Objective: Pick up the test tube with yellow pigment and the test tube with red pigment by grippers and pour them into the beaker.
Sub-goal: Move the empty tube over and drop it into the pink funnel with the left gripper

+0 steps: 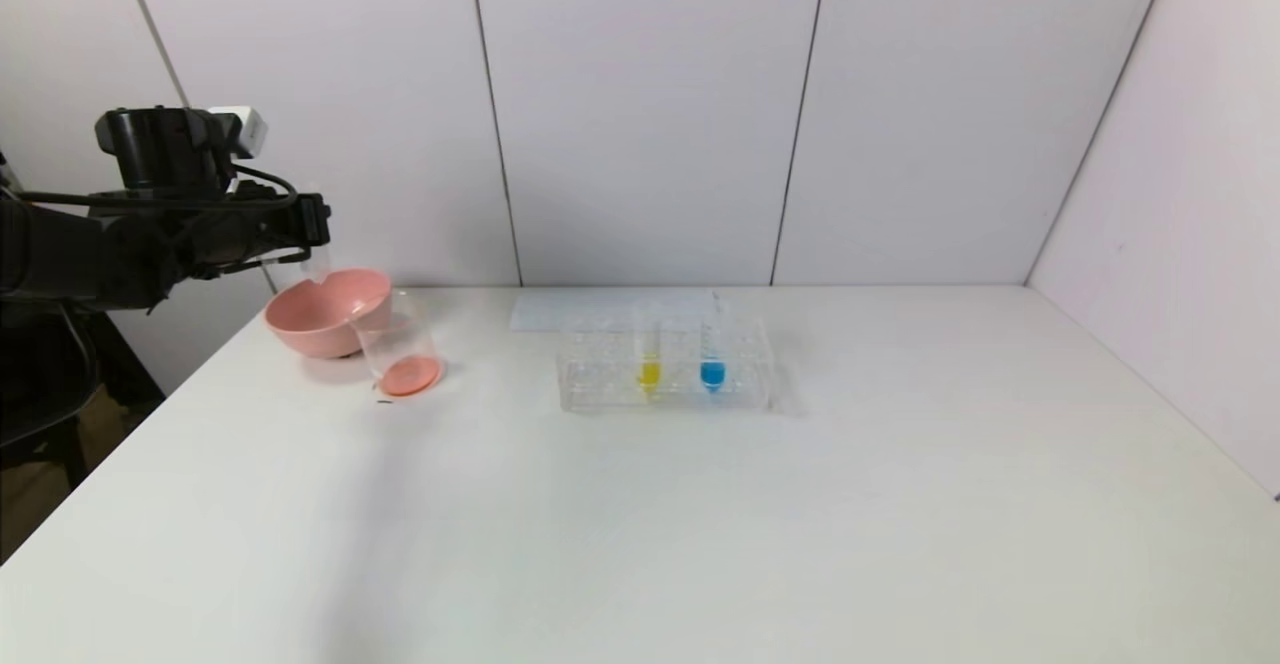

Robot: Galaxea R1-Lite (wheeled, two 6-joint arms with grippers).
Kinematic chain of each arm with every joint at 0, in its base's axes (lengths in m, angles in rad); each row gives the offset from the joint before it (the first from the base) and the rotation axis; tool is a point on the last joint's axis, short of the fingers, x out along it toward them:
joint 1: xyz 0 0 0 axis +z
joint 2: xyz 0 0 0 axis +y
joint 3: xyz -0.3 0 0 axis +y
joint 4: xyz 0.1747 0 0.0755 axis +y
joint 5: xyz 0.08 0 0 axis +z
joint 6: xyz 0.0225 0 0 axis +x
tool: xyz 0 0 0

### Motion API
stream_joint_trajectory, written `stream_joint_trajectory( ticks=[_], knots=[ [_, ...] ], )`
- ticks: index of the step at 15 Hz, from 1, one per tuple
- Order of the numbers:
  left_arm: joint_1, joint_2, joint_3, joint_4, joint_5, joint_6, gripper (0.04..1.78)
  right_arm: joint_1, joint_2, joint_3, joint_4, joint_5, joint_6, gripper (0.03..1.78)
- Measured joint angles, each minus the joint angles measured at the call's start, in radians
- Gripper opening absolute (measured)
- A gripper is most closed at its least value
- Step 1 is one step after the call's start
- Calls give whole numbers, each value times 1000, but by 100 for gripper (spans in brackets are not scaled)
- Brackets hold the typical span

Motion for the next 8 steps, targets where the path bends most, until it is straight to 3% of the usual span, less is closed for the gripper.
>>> stream_joint_trajectory(
  ticks=[8],
  knots=[
    [-5,127,-112,9,0,-5,44,0,0,0,0,0,0,170]
  ],
)
